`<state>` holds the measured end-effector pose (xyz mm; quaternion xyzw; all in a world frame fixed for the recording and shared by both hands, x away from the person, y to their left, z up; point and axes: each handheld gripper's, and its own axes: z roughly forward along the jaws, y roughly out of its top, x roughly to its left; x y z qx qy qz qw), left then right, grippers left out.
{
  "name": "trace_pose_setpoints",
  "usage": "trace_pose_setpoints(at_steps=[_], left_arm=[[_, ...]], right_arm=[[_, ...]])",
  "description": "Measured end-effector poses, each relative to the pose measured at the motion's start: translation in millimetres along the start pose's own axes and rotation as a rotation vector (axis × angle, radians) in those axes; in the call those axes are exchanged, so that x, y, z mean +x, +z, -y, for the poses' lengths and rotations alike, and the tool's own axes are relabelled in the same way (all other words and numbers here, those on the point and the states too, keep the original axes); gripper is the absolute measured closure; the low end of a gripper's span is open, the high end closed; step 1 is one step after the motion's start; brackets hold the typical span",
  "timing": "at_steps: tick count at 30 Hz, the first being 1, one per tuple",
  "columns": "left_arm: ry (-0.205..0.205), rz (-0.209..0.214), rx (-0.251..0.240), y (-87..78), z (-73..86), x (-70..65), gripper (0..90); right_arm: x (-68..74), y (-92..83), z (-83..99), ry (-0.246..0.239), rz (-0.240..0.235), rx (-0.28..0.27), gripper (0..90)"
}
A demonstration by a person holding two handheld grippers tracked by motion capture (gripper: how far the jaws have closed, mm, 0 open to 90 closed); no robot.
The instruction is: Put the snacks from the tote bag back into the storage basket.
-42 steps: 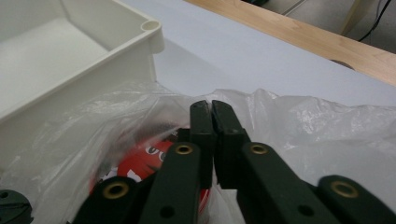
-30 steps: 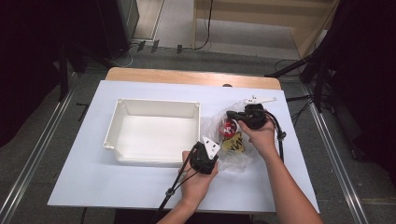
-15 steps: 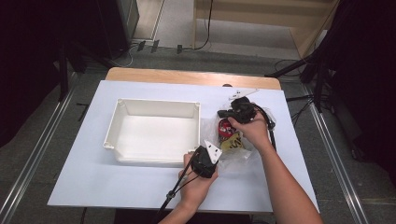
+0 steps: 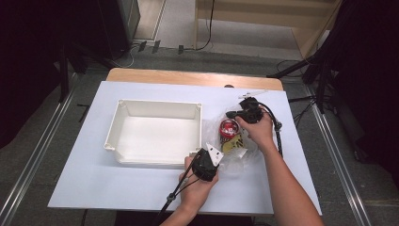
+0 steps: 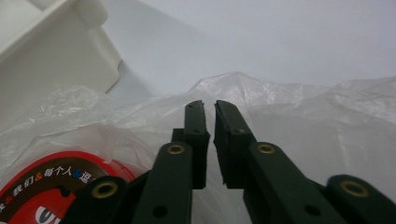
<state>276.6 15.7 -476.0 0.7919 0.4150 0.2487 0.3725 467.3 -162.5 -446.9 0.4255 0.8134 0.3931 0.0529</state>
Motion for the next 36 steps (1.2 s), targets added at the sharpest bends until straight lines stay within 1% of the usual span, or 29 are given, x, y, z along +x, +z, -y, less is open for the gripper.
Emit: trace_pose_setpoints(at_steps=[1, 3, 5, 7, 9, 11, 14, 15, 17, 18, 19, 21, 22, 24, 25, 27, 28, 29, 32, 35, 36], left_arm=[[-0.009, 0.006, -0.008, -2.0, 0.1, 0.7, 90.0], [-0.034, 0.014, -0.049, -7.9, 0.4, 1.2, 84.0], [-0.044, 0.011, -0.098, -15.0, -1.5, 1.0, 78.7], [-0.061, 0.006, -0.14, -21.9, -5.7, 1.8, 72.7], [-0.083, 0.015, -0.168, -26.1, -11.1, 3.0, 67.0], [-0.091, 0.026, -0.182, -28.3, -16.2, 4.3, 60.3], [-0.109, 0.031, -0.182, -27.2, -22.5, 5.5, 47.3], [-0.116, 0.035, -0.181, -26.0, -24.0, 6.5, 44.4], [-0.122, 0.019, -0.168, -23.7, -26.7, 7.8, 41.5], [-0.123, 0.007, -0.164, -22.6, -27.6, 7.8, 41.9], [-0.115, -0.007, -0.155, -21.7, -29.0, 7.9, 43.4], [-0.109, -0.031, -0.146, -20.9, -30.7, 8.0, 47.7], [-0.112, -0.033, -0.148, -21.4, -31.7, 9.3, 51.1], [-0.118, -0.034, -0.153, -21.3, -33.6, 11.3, 59.9], [-0.129, -0.027, -0.148, -21.1, -34.2, 12.7, 61.1], [-0.13, -0.02, -0.149, -21.2, -34.4, 13.6, 64.5], [-0.122, -0.03, -0.147, -20.8, -34.2, 13.9, 66.1], [-0.119, -0.031, -0.142, -20.5, -34.2, 14.2, 68.2], [-0.113, -0.037, -0.143, -22.2, -36.2, 16.6, 74.4], [-0.116, -0.044, -0.144, -25.5, -38.5, 19.8, 77.9], [-0.123, -0.036, -0.146, -26.2, -38.5, 20.7, 79.1]], right_arm=[[-0.8, -1.4, 0.4, 0.003, -0.003, -0.013, 80.4], [0.1, -6.8, 0.5, 0.008, -0.027, -0.057, 74.0], [3.4, -15.0, -0.5, -0.011, -0.049, -0.101, 66.7], [7.8, -24.5, -0.9, -0.035, -0.041, -0.141, 61.6], [11.1, -34.1, -0.5, -0.046, -0.037, -0.179, 56.8], [13.5, -41.7, 0.3, -0.055, -0.064, -0.199, 52.7], [17.4, -47.5, 2.1, -0.076, -0.088, -0.206, 46.7], [18.7, -48.6, 2.9, -0.084, -0.095, -0.206, 44.5], [21.1, -50.9, 4.9, -0.087, -0.098, -0.216, 42.6], [21.6, -52.3, 6.1, -0.09, -0.104, -0.222, 41.4], [22.2, -54.0, 7.4, -0.09, -0.106, -0.23, 40.0], [22.5, -59.0, 10.4, -0.098, -0.107, -0.245, 37.4], [22.3, -62.1, 12.1, -0.104, -0.103, -0.248, 36.0], [21.4, -69.5, 14.4, -0.113, -0.11, -0.255, 33.5], [21.0, -74.0, 16.1, -0.111, -0.122, -0.263, 33.2], [20.7, -80.2, 20.3, -0.12, -0.134, -0.264, 33.1], [20.2, -81.0, 22.9, -0.131, -0.123, -0.257, 33.2], [19.4, -80.6, 25.8, -0.134, -0.101, -0.246, 33.8], [16.0, -77.0, 33.3, -0.13, -0.041, -0.218, 35.5], [17.8, -76.4, 35.5, -0.135, 0.047, -0.206, 40.5], [18.8, -76.6, 35.6, -0.138, 0.069, -0.204, 42.8]])
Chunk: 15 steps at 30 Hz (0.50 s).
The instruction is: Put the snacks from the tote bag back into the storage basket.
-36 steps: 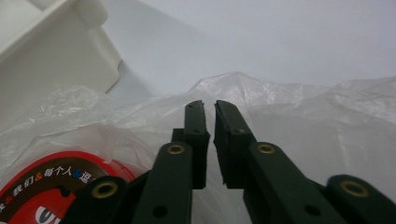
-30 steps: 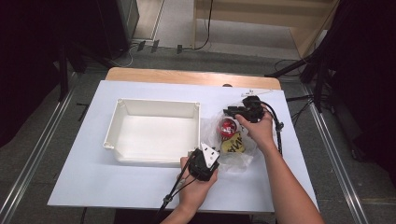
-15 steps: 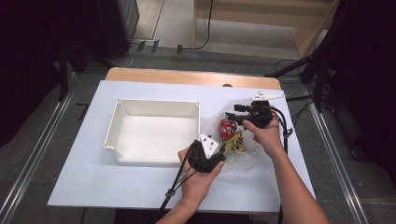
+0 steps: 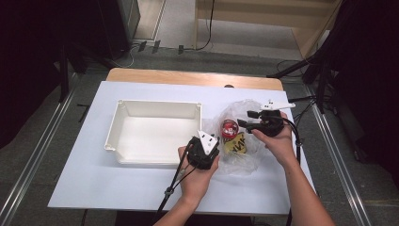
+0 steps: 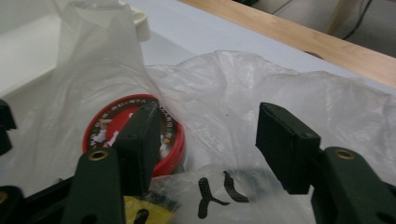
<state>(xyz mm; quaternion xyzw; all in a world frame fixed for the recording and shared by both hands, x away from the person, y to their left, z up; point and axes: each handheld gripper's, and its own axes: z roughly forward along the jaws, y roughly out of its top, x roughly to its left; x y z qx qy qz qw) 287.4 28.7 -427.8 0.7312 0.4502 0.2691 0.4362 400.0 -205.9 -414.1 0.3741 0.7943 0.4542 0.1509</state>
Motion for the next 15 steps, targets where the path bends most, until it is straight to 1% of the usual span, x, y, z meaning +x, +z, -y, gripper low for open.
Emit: trace_pose_setpoints(at_steps=[2, 3, 4, 5, 6, 8, 9, 10, 12, 14, 15], left_arm=[[-0.017, 0.026, -0.004, -2.6, -0.4, -0.1, 79.9], [-0.018, 0.034, -0.012, -4.5, -0.8, -1.3, 78.2], [-0.022, 0.041, -0.022, -6.3, -1.3, -3.1, 73.8], [-0.018, 0.04, -0.032, -7.4, -2.1, -5.1, 67.4], [-0.02, 0.042, -0.04, -7.4, -2.8, -6.8, 60.4], [-0.027, 0.053, -0.025, -4.7, -4.4, -8.5, 48.1], [-0.03, 0.057, -0.011, -2.1, -5.0, -9.2, 44.1], [-0.024, 0.053, -0.001, 0.4, -5.2, -10.0, 41.7], [-0.011, 0.031, 0.011, 4.6, -5.1, -12.5, 42.3], [0.005, 0.01, 0.022, 7.4, -4.7, -13.8, 49.7], [0.016, -0.003, 0.029, 8.2, -4.5, -13.9, 53.8]], right_arm=[[1.8, -0.1, -0.5, -0.009, 0.038, 0.016, 51.5], [2.3, 0.8, -0.4, -0.018, 0.039, 0.025, 54.1], [2.6, 1.6, -0.2, -0.024, 0.031, 0.037, 57.5], [2.4, 2.8, 0.1, -0.029, 0.022, 0.047, 62.3], [2.3, 4.1, 0.5, -0.033, 0.02, 0.055, 65.0], [1.3, 6.8, 1.2, -0.032, 0.014, 0.069, 70.8], [1.1, 8.0, 1.5, -0.029, 0.009, 0.078, 72.7], [1.4, 9.4, 1.9, -0.035, 0.009, 0.083, 74.6], [4.0, 11.5, 2.7, -0.059, 0.013, 0.1, 80.5], [6.1, 12.6, 3.0, -0.081, 0.018, 0.102, 87.5], [6.6, 12.8, 2.9, -0.085, 0.02, 0.102, 90.0]])
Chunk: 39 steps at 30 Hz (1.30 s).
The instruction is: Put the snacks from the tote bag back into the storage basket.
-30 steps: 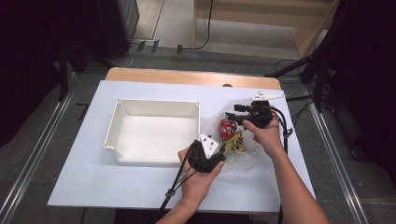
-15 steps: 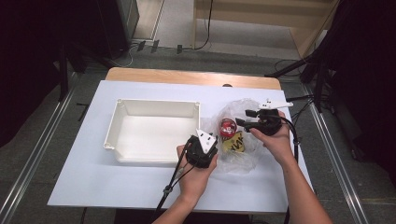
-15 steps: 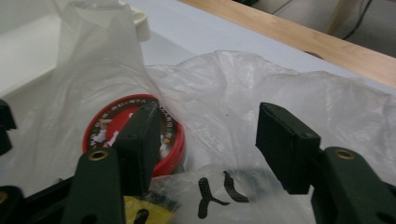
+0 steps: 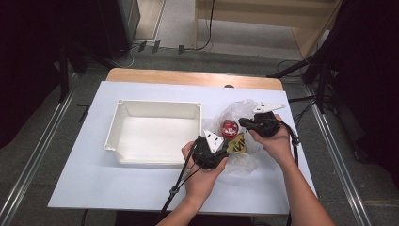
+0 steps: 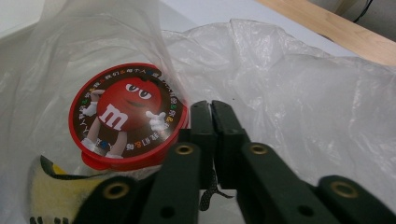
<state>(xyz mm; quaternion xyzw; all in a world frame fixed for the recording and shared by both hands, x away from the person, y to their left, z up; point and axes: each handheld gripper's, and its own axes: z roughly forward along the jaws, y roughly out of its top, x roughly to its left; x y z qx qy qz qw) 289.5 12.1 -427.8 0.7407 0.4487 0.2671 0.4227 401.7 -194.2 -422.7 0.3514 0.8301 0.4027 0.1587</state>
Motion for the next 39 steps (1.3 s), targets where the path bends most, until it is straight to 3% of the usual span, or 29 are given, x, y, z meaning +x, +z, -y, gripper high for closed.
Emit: trace_pose_setpoints(at_steps=[5, 9, 14, 18, 19, 23, 24, 25, 27, 29, 32, 34, 37, 39], left_arm=[[0.009, -0.022, 0.034, 3.2, 1.6, 4.8, 76.2], [0.016, -0.009, 0.052, 4.0, 3.7, 9.0, 88.3], [0.052, 0.004, 0.061, 2.5, 6.2, 8.1, 90.0], [0.025, 0.046, 0.073, 2.1, 13.7, 6.3, 90.0], [0.008, 0.057, 0.065, 1.6, 15.0, 7.1, 87.8], [-0.021, 0.051, 0.014, -4.7, 13.5, 8.5, 64.1], [-0.021, 0.044, -0.015, -8.7, 10.9, 8.3, 64.1], [-0.02, 0.038, -0.054, -14.9, 6.4, 6.7, 56.2], [-0.015, 0.044, -0.081, -19.1, 1.2, 4.3, 54.0], [-0.012, 0.049, -0.067, -17.9, -2.9, 1.6, 49.4], [-0.007, 0.046, -0.027, -9.5, -3.7, -0.9, 43.7], [-0.004, 0.028, -0.009, -5.1, -2.1, -1.2, 43.7], [0.008, 0.005, 0.01, -0.9, -0.8, -1.1, 47.2], [0.019, -0.009, 0.021, 0.4, -1.1, -0.7, 50.5]], right_arm=[[1.4, -1.9, -3.4, -0.012, 0.002, -0.025, 90.0], [3.7, 2.6, -7.1, -0.028, 0.002, -0.008, 90.0], [2.5, 11.4, -7.9, -0.015, -0.003, -0.006, 90.0], [-0.3, 14.8, -5.3, 0.002, -0.004, -0.009, 90.0], [-0.9, 13.1, -4.9, 0.007, -0.005, -0.021, 90.0], [-1.0, 1.4, -6.1, 0.03, -0.029, -0.085, 81.0], [-0.7, -3.2, -6.7, 0.028, -0.04, -0.097, 76.5], [1.1, -12.6, -7.6, 0.005, -0.025, -0.112, 63.3], [0.8, -18.1, -6.0, 0.002, -0.008, -0.117, 59.2], [-2.4, -21.1, -1.4, 0.007, -0.004, -0.125, 49.7], [-6.3, -20.0, 8.2, 0.021, 0.032, -0.095, 34.1], [-6.0, -17.4, 13.1, 0.031, 0.091, -0.067, 25.8], [-5.6, -14.0, 16.1, 0.031, 0.133, -0.041, 25.2], [-7.2, -12.1, 16.4, 0.039, 0.133, -0.037, 26.8]])
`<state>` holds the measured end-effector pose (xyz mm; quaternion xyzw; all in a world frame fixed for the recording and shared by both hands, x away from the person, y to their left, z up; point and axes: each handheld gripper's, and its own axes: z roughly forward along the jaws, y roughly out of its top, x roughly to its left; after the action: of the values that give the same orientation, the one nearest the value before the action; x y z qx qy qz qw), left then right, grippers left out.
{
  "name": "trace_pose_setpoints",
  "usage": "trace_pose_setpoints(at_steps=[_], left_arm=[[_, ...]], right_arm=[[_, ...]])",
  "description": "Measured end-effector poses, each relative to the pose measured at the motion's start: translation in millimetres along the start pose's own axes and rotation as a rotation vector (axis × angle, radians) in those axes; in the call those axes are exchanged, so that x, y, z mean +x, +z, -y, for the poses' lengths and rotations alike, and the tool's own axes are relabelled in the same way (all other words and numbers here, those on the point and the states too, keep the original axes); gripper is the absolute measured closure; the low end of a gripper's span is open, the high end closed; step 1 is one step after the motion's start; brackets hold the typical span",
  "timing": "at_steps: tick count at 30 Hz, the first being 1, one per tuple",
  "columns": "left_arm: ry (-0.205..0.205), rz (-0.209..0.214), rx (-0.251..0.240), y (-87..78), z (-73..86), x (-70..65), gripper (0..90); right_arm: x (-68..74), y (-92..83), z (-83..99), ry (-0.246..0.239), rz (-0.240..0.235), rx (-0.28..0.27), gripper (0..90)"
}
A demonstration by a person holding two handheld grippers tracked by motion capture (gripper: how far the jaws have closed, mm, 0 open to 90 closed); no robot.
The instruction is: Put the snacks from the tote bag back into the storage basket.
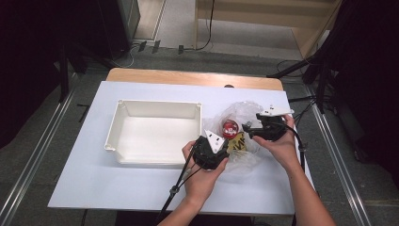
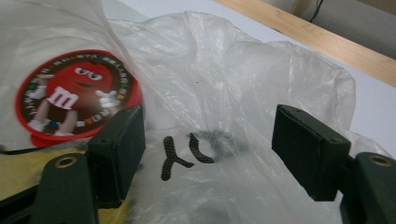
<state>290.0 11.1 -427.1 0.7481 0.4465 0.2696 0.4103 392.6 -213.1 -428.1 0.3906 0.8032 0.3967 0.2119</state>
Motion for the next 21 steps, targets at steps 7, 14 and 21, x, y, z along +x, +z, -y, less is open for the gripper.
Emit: trace_pose_setpoints(at_steps=[7, 14, 21], left_arm=[[0.012, -0.024, 0.025, 0.3, 1.1, 4.1, 64.7], [0.032, 0.001, 0.042, -1.3, 3.4, 8.0, 87.2], [0.014, 0.024, 0.016, -6.2, 10.0, 11.3, 90.0]], right_arm=[[1.0, 20.1, 5.4, -0.009, 0.099, 0.107, 51.8], [1.8, 30.9, 5.3, 0.001, 0.01, 0.155, 90.0], [3.0, 17.6, -5.7, 0.019, -0.007, 0.043, 90.0]])
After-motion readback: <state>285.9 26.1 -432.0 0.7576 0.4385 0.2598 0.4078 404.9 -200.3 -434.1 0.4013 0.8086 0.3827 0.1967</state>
